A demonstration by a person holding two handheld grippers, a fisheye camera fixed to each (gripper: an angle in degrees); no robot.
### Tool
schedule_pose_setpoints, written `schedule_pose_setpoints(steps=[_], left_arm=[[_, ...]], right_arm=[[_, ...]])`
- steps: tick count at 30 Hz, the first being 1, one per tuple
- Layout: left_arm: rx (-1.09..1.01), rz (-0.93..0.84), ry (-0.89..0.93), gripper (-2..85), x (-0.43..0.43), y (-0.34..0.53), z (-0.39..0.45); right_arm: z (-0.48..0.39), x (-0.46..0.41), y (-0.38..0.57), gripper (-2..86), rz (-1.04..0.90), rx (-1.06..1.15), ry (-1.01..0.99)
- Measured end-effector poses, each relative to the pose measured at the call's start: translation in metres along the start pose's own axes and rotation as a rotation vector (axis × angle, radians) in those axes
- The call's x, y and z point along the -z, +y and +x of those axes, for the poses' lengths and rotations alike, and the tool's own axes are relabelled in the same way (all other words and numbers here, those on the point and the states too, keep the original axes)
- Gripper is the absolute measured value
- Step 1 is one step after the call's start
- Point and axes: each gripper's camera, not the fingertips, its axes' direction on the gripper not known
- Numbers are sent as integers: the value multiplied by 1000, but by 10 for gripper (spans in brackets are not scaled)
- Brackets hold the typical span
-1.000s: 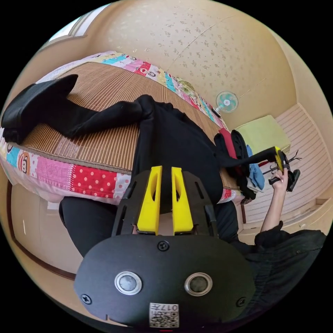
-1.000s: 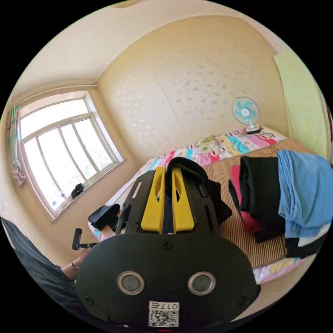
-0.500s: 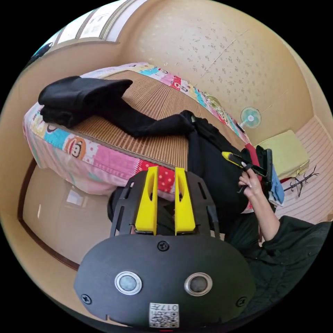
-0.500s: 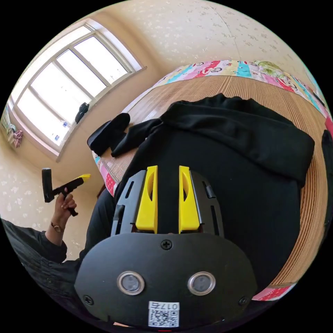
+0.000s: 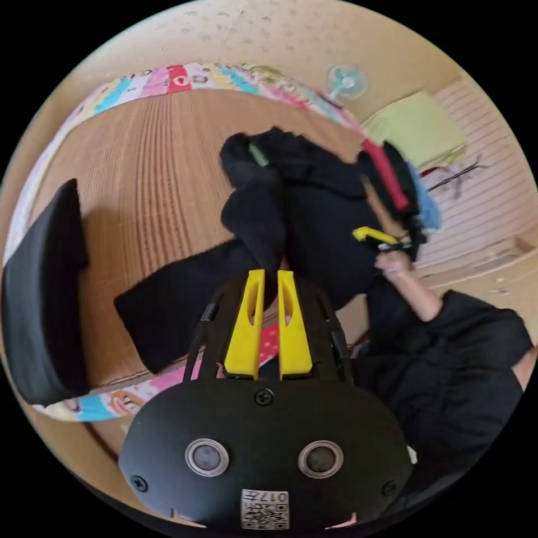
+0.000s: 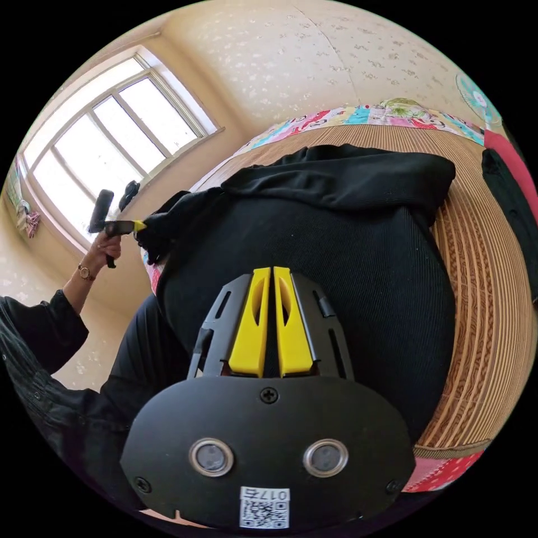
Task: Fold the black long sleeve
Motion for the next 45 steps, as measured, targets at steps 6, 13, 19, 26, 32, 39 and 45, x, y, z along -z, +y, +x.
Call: schedule_pose_setpoints(steps=[6, 13, 19, 26, 32, 39, 45], left_arm=[[149, 95, -13, 71, 5, -27, -15], [340, -67, 3, 91, -101, 46, -53], [349, -20, -115, 89, -112, 103, -23], [314, 20, -219, 88, -113, 121, 15], [282, 34, -259, 88, -112, 125, 36], [282, 40, -283, 89, -131, 128, 53], [251, 69, -415, 98, -143, 125, 77]], right_arm=[[-3, 2, 1, 15, 6, -7, -8], [-23, 18, -3, 76, -35, -31, -31], [-32, 30, -5, 123, 106, -173, -126], [-74, 2, -74, 41, -115, -54, 125], [-123, 92, -171, 25, 7, 95, 165], [-47, 112, -216, 43, 54, -121, 456], [0, 90, -121, 92, -77, -225, 366]])
